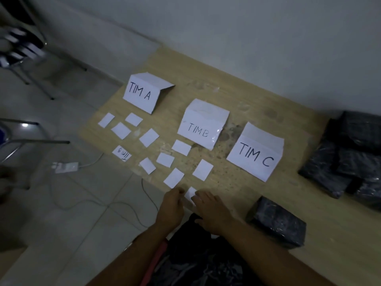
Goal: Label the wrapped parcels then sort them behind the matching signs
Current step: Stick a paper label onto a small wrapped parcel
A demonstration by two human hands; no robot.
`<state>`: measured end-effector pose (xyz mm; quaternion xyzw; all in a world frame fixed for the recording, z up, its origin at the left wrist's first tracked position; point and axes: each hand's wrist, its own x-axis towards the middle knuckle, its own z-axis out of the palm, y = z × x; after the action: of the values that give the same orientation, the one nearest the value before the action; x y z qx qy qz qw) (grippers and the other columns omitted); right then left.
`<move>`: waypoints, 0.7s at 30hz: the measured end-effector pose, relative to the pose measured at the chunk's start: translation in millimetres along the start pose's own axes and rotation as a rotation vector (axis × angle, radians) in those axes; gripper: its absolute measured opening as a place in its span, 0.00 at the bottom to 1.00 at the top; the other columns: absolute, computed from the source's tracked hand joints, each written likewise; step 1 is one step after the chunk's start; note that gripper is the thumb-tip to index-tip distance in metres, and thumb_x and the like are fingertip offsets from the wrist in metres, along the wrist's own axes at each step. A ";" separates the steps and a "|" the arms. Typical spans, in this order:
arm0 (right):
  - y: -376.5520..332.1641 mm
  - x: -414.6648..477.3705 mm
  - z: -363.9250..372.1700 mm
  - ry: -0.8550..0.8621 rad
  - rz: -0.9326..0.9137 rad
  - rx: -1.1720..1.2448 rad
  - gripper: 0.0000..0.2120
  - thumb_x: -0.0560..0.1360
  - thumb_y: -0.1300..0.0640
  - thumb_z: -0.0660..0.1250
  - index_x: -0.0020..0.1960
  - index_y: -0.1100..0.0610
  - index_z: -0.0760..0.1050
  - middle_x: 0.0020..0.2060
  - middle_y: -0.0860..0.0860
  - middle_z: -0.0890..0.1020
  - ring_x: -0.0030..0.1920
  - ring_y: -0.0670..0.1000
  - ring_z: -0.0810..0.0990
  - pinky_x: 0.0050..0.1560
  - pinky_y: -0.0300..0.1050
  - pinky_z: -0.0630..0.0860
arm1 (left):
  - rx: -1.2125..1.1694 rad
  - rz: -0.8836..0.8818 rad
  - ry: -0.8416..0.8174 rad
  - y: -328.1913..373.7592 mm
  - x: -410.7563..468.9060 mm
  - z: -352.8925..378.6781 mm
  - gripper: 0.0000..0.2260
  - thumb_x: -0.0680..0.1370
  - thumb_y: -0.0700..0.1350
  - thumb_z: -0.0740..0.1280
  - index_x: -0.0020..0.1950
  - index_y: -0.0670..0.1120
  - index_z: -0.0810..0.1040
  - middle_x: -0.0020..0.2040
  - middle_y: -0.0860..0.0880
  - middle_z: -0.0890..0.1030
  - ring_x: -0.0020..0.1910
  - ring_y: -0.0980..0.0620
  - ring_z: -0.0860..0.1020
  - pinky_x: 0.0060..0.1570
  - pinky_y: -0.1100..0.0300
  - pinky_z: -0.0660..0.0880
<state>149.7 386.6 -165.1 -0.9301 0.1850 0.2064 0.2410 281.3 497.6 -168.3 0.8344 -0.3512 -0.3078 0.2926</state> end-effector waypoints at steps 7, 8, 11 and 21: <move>1.1 0.3 19.4 0.133 0.007 -0.236 0.28 0.61 0.50 0.76 0.58 0.55 0.73 0.55 0.54 0.78 0.53 0.57 0.76 0.46 0.49 0.76 | 0.036 -0.008 -0.017 -3.8 2.3 -4.3 0.15 0.76 0.32 0.62 0.63 0.37 0.75 0.58 0.39 0.78 0.59 0.43 0.74 0.57 0.61 0.65; 1.4 -0.4 20.6 0.187 0.000 -0.234 0.23 0.62 0.51 0.75 0.55 0.54 0.75 0.51 0.53 0.79 0.50 0.56 0.76 0.43 0.48 0.75 | 0.038 0.005 -0.012 -3.3 3.0 -4.4 0.15 0.76 0.32 0.62 0.63 0.37 0.75 0.59 0.38 0.78 0.59 0.42 0.75 0.57 0.61 0.65; 3.5 -4.8 22.4 0.281 -0.032 -0.201 0.15 0.63 0.51 0.73 0.48 0.52 0.78 0.48 0.50 0.80 0.46 0.53 0.78 0.39 0.46 0.75 | 0.015 0.030 0.006 -1.0 3.8 -5.7 0.15 0.74 0.29 0.62 0.60 0.35 0.77 0.56 0.38 0.79 0.56 0.42 0.76 0.55 0.61 0.66; 20.3 -30.3 1.6 0.505 0.131 0.301 0.12 0.78 0.53 0.58 0.50 0.54 0.79 0.45 0.49 0.82 0.46 0.50 0.78 0.45 0.44 0.73 | -0.067 -0.032 -0.220 19.0 21.0 -13.5 0.19 0.76 0.53 0.54 0.60 0.46 0.77 0.57 0.49 0.80 0.56 0.51 0.76 0.58 0.56 0.73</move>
<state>114.6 378.3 -159.7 -0.8920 0.3270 -0.0460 0.3086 295.1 474.1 -152.8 0.7908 -0.3576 -0.4137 0.2750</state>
